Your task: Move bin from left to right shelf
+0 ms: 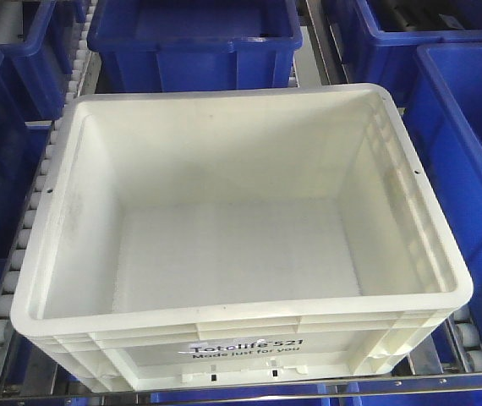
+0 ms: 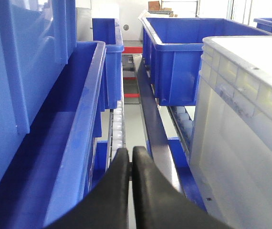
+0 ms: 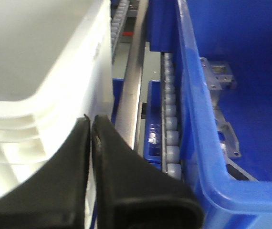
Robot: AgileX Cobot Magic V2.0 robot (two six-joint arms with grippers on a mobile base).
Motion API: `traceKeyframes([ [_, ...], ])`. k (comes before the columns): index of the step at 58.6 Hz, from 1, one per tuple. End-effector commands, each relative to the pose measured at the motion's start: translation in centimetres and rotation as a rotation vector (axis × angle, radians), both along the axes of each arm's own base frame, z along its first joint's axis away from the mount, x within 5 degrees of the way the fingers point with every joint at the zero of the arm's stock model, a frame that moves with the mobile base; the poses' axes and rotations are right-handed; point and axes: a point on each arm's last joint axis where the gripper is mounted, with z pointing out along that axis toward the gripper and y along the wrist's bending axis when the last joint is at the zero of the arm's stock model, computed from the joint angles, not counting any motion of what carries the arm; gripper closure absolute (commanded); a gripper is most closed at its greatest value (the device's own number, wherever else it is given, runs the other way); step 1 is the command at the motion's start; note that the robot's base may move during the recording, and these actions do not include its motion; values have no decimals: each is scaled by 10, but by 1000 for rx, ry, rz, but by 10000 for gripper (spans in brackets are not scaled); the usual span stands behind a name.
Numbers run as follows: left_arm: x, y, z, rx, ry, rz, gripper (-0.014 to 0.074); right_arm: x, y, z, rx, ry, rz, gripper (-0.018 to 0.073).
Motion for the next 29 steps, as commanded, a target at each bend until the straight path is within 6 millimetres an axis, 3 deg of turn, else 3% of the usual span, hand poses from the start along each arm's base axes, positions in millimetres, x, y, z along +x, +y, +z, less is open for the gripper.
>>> traceKeyframes([
  [1, -1, 0, 1, -1, -70, -2, 603, 4, -1, 8, 34, -151, -53, 567],
  [19, -1, 0, 0, -1, -65, -2, 603, 11, -6, -22, 43, -245, -175, 567],
  [29, -1, 0, 0, -1, -63, -2, 603, 11, -6, -24, -21, -244, -173, 567],
])
